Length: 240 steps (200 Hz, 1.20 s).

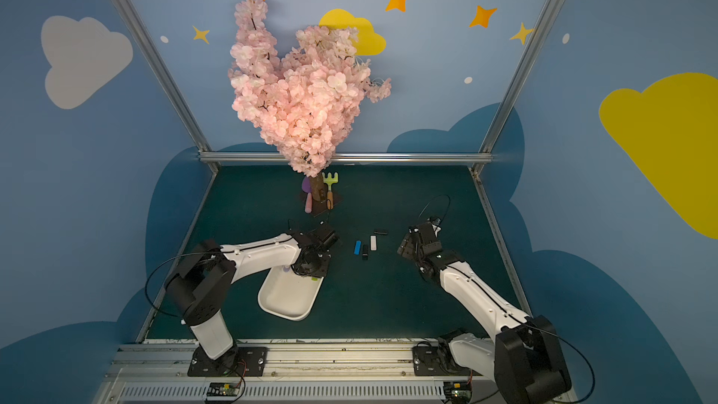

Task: Put the usb flash drive into the storage box
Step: Place the USB flash in the storage box, then pick up the USB flash from the center of the board.

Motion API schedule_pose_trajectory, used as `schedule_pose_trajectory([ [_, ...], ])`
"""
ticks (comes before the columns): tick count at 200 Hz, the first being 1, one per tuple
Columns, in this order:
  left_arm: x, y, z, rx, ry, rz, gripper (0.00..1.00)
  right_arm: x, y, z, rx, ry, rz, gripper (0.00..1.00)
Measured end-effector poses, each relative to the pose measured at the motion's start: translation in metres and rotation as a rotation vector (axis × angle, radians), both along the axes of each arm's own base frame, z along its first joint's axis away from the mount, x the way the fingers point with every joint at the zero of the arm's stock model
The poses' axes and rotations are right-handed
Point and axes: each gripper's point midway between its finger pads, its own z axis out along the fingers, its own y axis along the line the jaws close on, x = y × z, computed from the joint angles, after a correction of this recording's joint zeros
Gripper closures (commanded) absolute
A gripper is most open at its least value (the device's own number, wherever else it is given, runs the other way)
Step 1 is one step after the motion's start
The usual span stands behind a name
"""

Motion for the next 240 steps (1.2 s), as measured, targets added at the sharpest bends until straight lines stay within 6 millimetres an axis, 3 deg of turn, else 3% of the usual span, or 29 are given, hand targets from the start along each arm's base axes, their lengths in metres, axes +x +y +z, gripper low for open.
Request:
schedule_pose_trajectory([
  [27,0.002,-0.001,0.004,0.0,-0.001,-0.007,0.62,0.0,0.0,0.0,0.0,0.001,0.001,0.18],
  [47,0.005,-0.003,0.019,-0.01,-0.017,-0.014,0.61,0.001,0.002,0.0,0.005,0.004,0.006,0.18],
  [66,0.012,-0.008,0.05,-0.046,-0.069,-0.026,0.6,0.004,0.006,0.001,0.011,0.008,0.019,0.18],
  [92,0.019,-0.01,0.11,-0.125,-0.182,-0.033,0.55,0.007,0.016,0.0,0.015,0.029,0.08,0.21],
  [108,0.016,-0.001,0.144,-0.165,-0.247,-0.031,0.51,0.01,0.027,-0.003,0.029,0.053,0.132,0.28],
  [130,0.0,0.018,0.173,-0.191,-0.301,-0.028,0.5,0.013,0.048,-0.011,0.043,0.106,0.213,0.32],
  [190,-0.058,0.079,0.169,-0.151,-0.31,-0.022,0.44,0.025,0.125,-0.025,-0.063,0.249,0.463,0.32],
  [213,-0.073,0.094,0.168,-0.163,-0.341,-0.018,0.42,0.03,0.133,-0.033,-0.095,0.302,0.485,0.37],
  [240,-0.08,0.096,0.174,-0.187,-0.375,-0.03,0.4,0.035,0.136,-0.042,-0.124,0.347,0.496,0.39],
])
